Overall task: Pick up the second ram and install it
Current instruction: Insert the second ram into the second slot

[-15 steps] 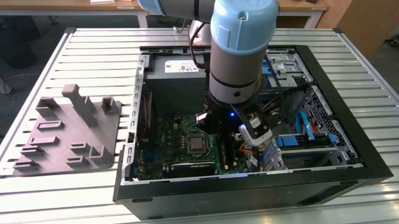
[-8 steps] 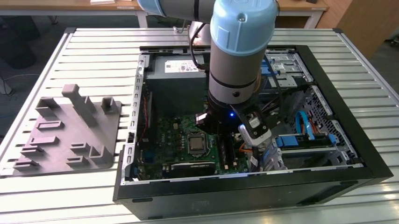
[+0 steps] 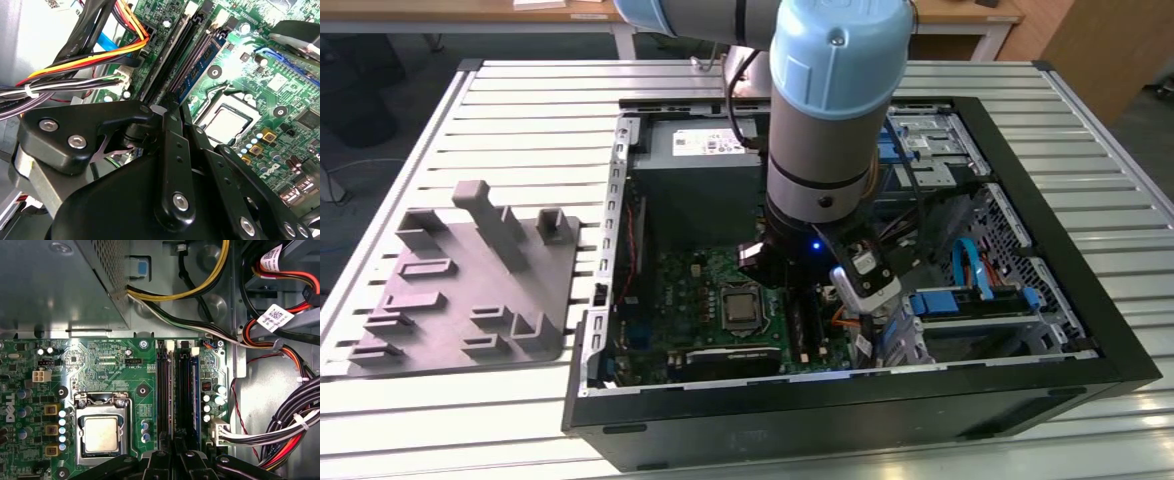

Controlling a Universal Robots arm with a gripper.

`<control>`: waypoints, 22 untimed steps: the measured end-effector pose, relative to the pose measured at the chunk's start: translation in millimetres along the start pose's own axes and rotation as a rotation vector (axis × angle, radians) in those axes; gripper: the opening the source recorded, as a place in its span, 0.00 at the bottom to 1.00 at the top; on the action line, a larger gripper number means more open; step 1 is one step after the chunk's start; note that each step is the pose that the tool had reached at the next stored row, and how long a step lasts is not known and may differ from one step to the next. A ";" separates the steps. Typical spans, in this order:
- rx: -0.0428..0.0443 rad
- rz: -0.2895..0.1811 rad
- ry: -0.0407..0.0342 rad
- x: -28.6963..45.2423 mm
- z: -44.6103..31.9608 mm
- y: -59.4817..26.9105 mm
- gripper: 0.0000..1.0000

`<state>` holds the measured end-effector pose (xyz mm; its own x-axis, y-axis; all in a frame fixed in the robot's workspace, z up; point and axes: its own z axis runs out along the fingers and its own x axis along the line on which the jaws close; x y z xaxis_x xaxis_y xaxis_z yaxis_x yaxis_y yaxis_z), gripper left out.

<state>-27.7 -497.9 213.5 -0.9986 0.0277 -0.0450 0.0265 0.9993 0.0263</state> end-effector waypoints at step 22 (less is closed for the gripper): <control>0.0044 -0.034 0.0012 -0.8 1.6 0.6 0.14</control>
<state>-26.8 -497.3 212.0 -0.9990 -0.0061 -0.0446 -0.0071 0.9998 0.0205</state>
